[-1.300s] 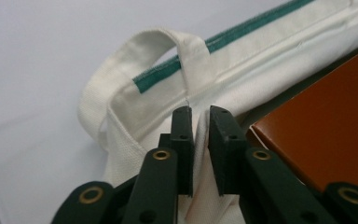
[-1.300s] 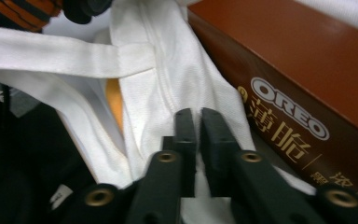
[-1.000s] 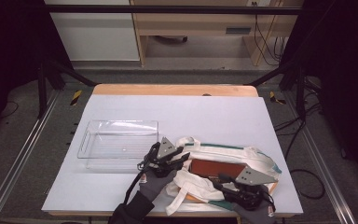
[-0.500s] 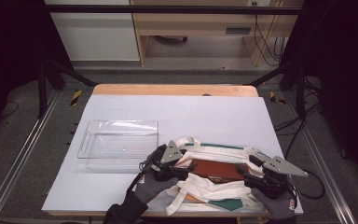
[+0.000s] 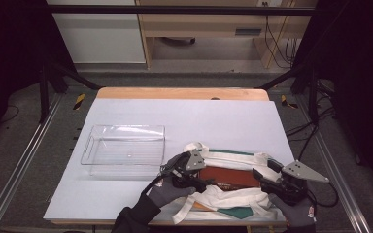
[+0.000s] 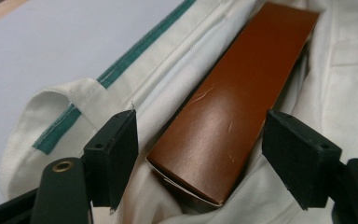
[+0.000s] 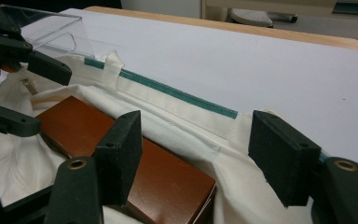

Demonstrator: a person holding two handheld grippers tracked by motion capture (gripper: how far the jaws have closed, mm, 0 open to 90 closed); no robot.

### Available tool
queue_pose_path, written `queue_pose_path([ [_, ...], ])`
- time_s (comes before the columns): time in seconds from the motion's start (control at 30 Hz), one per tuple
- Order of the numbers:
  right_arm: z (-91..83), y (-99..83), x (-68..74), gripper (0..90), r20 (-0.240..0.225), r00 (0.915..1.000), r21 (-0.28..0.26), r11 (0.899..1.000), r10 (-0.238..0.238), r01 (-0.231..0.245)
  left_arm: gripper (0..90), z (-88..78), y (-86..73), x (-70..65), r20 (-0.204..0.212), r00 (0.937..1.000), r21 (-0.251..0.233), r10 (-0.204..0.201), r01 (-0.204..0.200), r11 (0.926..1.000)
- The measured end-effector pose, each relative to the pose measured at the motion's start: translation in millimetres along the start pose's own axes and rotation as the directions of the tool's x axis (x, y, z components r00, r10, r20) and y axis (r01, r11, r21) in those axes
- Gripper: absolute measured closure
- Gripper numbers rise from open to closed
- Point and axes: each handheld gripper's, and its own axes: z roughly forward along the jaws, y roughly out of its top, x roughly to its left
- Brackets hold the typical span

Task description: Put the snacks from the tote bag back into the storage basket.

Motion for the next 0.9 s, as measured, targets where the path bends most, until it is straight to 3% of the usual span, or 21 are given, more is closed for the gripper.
queue_pose_path([
  [0.23, -0.2, -0.6, -2.3, 35.4, 0.002, 1.0000, -0.002, 1.000, 0.003, -0.003, 24.7, 17.5, 0.9, -0.3, 0.044, 0.9987, 0.040, 0.026, -0.027, 0.9988],
  [0.47, -0.3, -1.3, -4.4, 35.5, -0.002, 0.9999, -0.004, 1.000, 0.013, -0.013, 22.9, 23.3, 3.2, 0.8, 0.074, 0.9964, 0.061, 0.042, -0.047, 0.9970],
  [0.9, 1.7, -2.7, -6.2, 36.3, -0.005, 0.9998, 0.000, 1.000, 0.019, -0.019, 20.7, 37.6, 7.3, -1.6, 0.086, 0.9924, 0.137, 0.088, -0.099, 0.9855],
])
